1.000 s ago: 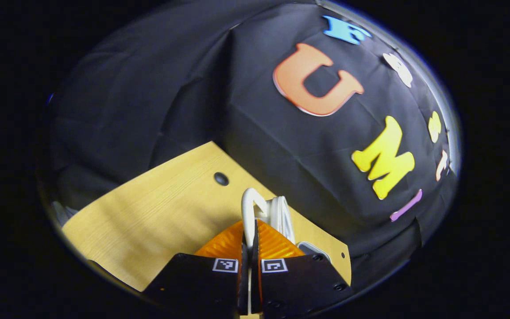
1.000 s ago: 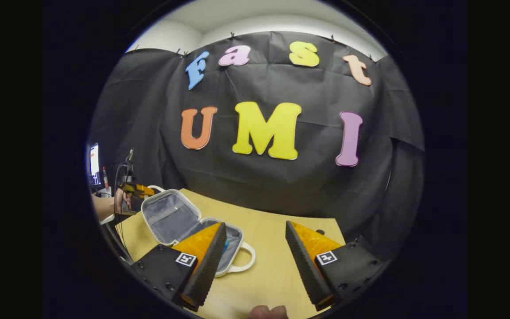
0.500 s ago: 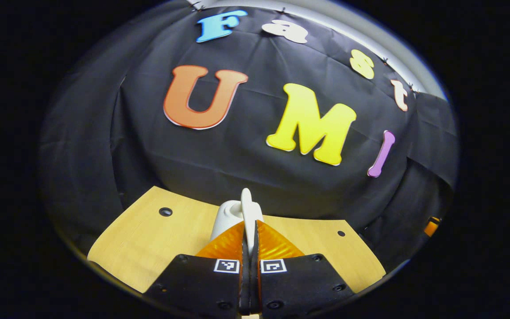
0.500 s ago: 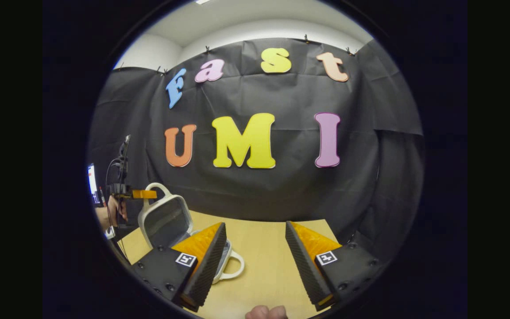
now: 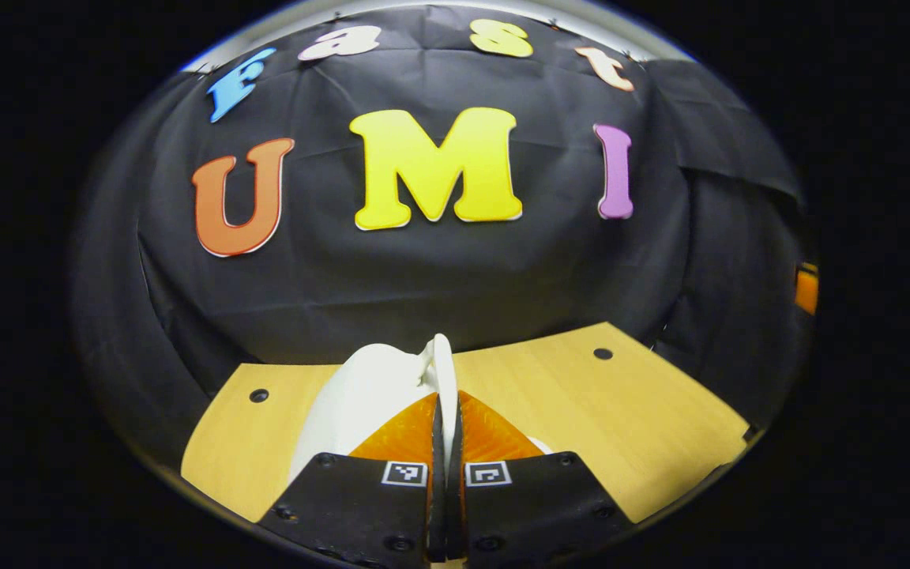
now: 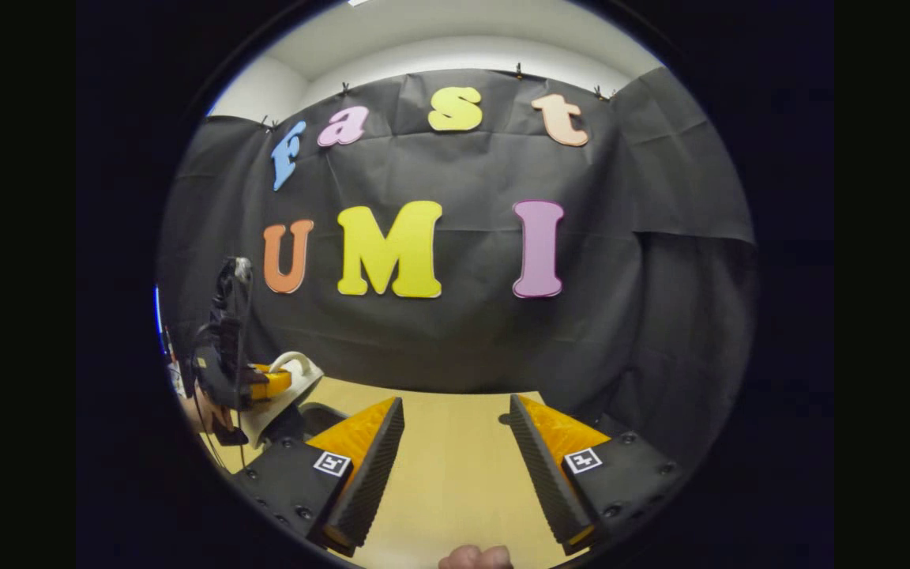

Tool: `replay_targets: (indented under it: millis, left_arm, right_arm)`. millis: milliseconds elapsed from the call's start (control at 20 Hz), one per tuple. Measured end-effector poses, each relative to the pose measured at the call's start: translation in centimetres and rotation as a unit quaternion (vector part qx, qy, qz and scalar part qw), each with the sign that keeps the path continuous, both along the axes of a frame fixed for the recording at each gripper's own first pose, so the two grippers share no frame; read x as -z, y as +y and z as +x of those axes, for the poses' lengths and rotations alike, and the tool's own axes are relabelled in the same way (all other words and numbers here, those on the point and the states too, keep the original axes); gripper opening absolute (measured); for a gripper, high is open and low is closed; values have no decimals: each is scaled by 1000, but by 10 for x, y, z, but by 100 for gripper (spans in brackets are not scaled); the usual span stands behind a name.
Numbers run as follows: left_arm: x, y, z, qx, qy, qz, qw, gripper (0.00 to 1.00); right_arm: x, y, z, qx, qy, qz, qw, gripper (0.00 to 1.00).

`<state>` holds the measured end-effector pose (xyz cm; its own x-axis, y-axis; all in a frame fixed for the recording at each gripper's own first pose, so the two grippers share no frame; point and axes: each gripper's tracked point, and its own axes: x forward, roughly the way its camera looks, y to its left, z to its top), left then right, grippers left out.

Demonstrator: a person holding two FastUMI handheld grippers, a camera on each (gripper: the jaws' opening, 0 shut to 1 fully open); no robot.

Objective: First open the suitcase, pack the skin care products into it, and then close the suitcase.

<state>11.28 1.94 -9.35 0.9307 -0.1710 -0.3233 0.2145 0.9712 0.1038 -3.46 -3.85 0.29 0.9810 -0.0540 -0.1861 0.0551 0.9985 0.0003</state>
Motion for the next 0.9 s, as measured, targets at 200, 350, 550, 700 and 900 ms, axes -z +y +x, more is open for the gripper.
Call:
replay_targets:
  millis: [200,350,550,700,900]
  left_arm:
    - [42,-42,0,12,31,14,999,4]
    - [70,-63,3,11,50,26,998,4]
    - [104,-80,11,12,76,41,996,4]
    - [126,-88,16,12,92,56,994,4]
    - [144,-96,13,7,103,68,992,4]
  right_arm:
    - [8,-27,-2,17,15,-8,1000,77]
    - [14,-40,-1,24,24,-5,999,79]
    - [20,-56,4,27,32,-8,999,79]
    - [27,-65,7,28,42,-3,999,78]
    - [39,-64,15,15,58,-2,998,80]
